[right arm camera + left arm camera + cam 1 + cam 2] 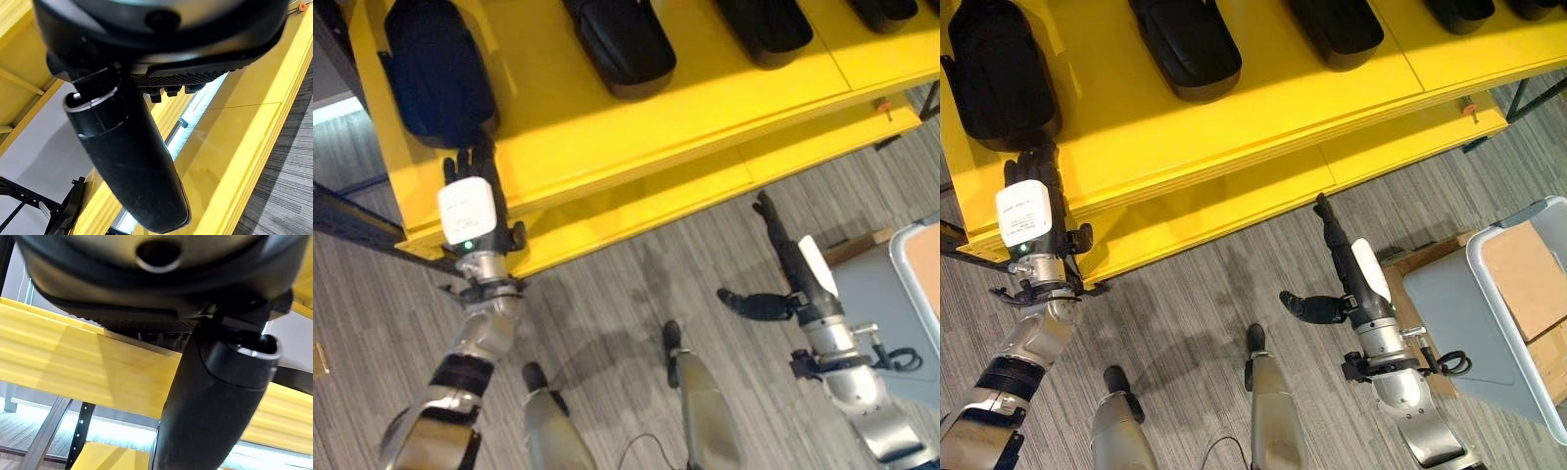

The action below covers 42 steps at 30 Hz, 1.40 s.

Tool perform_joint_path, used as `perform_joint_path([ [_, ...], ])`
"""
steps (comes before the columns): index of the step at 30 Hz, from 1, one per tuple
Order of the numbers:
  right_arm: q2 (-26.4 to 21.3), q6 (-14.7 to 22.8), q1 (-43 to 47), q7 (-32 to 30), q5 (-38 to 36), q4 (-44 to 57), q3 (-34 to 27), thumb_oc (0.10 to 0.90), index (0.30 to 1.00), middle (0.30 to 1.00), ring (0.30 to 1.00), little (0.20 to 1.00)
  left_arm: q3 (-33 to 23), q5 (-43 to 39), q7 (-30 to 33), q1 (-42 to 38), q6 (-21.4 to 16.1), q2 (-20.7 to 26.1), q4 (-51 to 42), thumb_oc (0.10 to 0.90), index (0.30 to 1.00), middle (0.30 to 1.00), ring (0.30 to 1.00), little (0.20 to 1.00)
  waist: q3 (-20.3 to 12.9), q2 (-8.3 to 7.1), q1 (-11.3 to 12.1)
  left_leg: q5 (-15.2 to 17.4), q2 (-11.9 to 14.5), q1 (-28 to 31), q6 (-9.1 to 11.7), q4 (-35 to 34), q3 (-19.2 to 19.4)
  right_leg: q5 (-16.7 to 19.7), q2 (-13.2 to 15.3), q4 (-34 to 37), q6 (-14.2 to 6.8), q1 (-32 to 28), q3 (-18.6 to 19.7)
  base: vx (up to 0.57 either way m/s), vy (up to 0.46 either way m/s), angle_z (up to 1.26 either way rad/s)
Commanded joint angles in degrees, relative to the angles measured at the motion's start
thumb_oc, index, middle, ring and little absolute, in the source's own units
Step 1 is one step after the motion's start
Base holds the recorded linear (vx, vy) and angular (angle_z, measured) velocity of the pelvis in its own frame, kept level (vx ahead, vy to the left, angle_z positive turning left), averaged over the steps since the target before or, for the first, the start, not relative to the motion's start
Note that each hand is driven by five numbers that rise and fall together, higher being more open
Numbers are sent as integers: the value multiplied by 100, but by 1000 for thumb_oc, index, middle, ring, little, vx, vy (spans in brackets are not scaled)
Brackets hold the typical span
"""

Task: Move parts from the plastic box to the shelf.

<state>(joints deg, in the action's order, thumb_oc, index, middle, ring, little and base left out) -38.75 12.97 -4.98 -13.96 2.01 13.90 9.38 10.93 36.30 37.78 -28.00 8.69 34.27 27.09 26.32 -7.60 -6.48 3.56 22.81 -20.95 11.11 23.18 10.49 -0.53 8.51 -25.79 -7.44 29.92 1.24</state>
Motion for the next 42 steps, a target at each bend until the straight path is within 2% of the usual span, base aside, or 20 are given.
perform_joint_path([
  [1,-164,595,122,-146,-139,797,-222,900,1000,1000,1000,1000,31,-126,128,-209,-28,479,185,900,1000,1000,1000,1000,-408,-206,-105,-616,-203,-270,-249,-172,-219,108,-5,-260,38,-14,90,0,0,0],
  [14,-224,599,111,-139,-147,826,-195,900,1000,1000,1000,1000,148,-183,151,-379,-36,482,354,900,1000,1000,1000,1000,-392,-226,-131,-576,-229,-392,-257,-53,-231,153,3,-280,24,98,132,-1,9,-2],
  [20,-196,584,133,-127,-145,806,-177,900,1000,1000,1000,1000,183,-162,46,-112,-144,320,28,900,1000,1000,1000,1000,-335,-218,-101,-565,-255,-337,-270,-66,-241,149,12,-305,28,51,138,0,0,0],
  [23,-144,552,191,-133,-132,774,-161,900,1000,1000,1000,1000,167,-172,-74,239,-315,186,-497,900,1000,1000,1000,1000,-333,-185,-59,-601,-273,-288,-284,-124,-244,184,26,-277,32,5,132,0,0,0],
  [25,-98,522,222,-142,-117,734,-180,900,1000,1000,1000,1000,110,-216,-175,574,-516,103,-952,900,1000,1000,1000,1000,-306,-147,-17,-602,-287,-227,-291,-154,-248,173,41,-271,38,-65,120,0,0,0],
  [27,-16,472,294,-156,-77,688,-206,900,1000,1000,1000,1000,86,-481,-417,1119,-897,-44,-1608,900,1000,1000,1000,1000,-282,-78,55,-570,-309,-70,-294,-214,-260,123,61,-258,40,-236,104,5,-11,5],
  [28,-16,471,295,-156,-77,690,-200,900,1000,1000,1000,1000,69,-481,-431,1139,-892,-39,-1633,900,1000,1000,1000,1000,-291,-79,51,-610,-311,-75,-300,-242,-256,165,58,-226,44,-231,106,15,-23,10],
  [29,0,470,279,-154,-41,698,-227,900,1000,1000,1000,1000,126,-795,-724,1727,-1319,-58,-2273,900,1000,1000,1000,1000,-306,15,119,-639,-335,103,-307,-371,-270,159,78,-160,41,-434,71,16,-34,11],
  [30,-14,493,256,-146,-25,708,-240,900,1000,1000,1000,1000,205,-1065,-926,2048,-1558,-53,-2539,900,1000,1000,1000,1000,-324,78,173,-674,-350,237,-307,-486,-285,149,88,-102,30,-579,50,30,-34,14],
  [31,-16,494,244,-146,-25,712,-235,900,1000,1000,1000,1000,190,-1079,-947,2080,-1556,-45,-2569,900,1000,1000,1000,1000,-314,77,169,-684,-351,277,-306,-514,-284,153,89,-83,30,-618,42,28,-37,14],
  [32,-49,514,210,-136,11,751,-259,900,1000,1000,1000,1000,264,-1287,-1106,2336,-1718,-10,-2767,900,1000,1000,1000,1000,-346,145,206,-725,-378,387,-312,-628,-306,148,92,-17,15,-741,14,26,-31,11],
  [37,-100,543,58,-98,43,774,-373,900,1000,1000,1000,1000,249,-1527,-1451,2847,-1981,239,-3265,900,1000,1000,1000,1000,-475,303,259,-923,-431,765,-285,-1041,-335,151,142,230,-52,-1127,-122,24,-24,10],
  [42,-110,538,-106,-43,29,780,-497,900,1000,1000,1000,1000,92,-1623,-1563,3068,-2085,339,-3474,900,1000,1000,1000,1000,-742,456,270,-1106,-480,1115,-256,-1497,-288,151,194,528,-124,-1464,-267,27,-5,16],
])
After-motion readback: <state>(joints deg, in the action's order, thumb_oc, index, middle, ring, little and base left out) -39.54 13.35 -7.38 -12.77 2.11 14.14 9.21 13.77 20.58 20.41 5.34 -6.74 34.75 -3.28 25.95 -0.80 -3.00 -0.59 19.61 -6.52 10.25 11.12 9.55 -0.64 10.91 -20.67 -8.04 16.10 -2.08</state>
